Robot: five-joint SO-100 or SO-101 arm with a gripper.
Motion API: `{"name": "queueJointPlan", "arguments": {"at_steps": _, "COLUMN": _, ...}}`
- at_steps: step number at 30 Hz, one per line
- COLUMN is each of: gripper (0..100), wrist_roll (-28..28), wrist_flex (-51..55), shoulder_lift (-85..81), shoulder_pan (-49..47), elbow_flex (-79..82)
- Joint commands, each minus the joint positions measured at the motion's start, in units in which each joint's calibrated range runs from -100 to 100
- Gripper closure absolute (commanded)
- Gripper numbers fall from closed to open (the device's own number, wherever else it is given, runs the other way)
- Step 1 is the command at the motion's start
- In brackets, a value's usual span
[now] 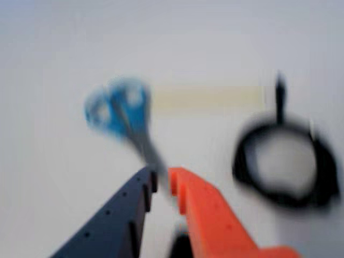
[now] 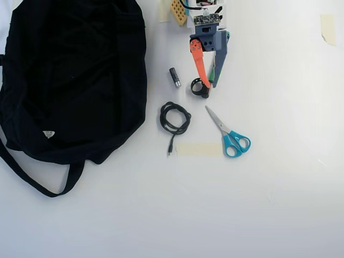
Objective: Put the cable into the black bag
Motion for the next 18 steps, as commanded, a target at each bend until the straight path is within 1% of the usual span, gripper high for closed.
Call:
{"name": "queueJointPlan", "arguments": {"at_steps": 1, "gripper": 97, "wrist_roll": -0.08, "wrist_flex": -17.08, "shoulder_lift": 10.36, "shoulder_pan": -0.42, "elbow_flex": -7.21}}
{"name": "queueJointPlan", "arguments": {"at_steps": 3, "gripper": 97, "wrist_roll": 0.39, "wrist_flex": -22.25, "shoulder_lift": 16.5, "shoulder_pan": -0.42, "elbow_flex": -12.69}}
{"name": "queueJointPlan", "arguments": {"at_steps": 4, "gripper": 97, "wrist_roll": 0.45, "wrist_flex": -23.03, "shoulder_lift": 19.48, "shoulder_pan": -0.42, "elbow_flex": -16.28}}
{"name": "queueJointPlan", "arguments": {"at_steps": 7, "gripper": 97, "wrist_roll": 0.55, "wrist_flex": -22.86, "shoulder_lift": 30.44, "shoulder_pan": -0.42, "elbow_flex": -30.48}}
{"name": "queueJointPlan", "arguments": {"at_steps": 12, "gripper": 97, "wrist_roll": 0.55, "wrist_flex": -22.68, "shoulder_lift": 44.63, "shoulder_pan": -0.42, "elbow_flex": -46.11}}
{"name": "queueJointPlan", "arguments": {"at_steps": 14, "gripper": 97, "wrist_roll": 0.81, "wrist_flex": -20.36, "shoulder_lift": 48.78, "shoulder_pan": -0.42, "elbow_flex": -51.33}}
{"name": "queueJointPlan", "arguments": {"at_steps": 18, "gripper": 97, "wrist_roll": 3.85, "wrist_flex": -13.81, "shoulder_lift": 55.09, "shoulder_pan": -0.87, "elbow_flex": -60.49}}
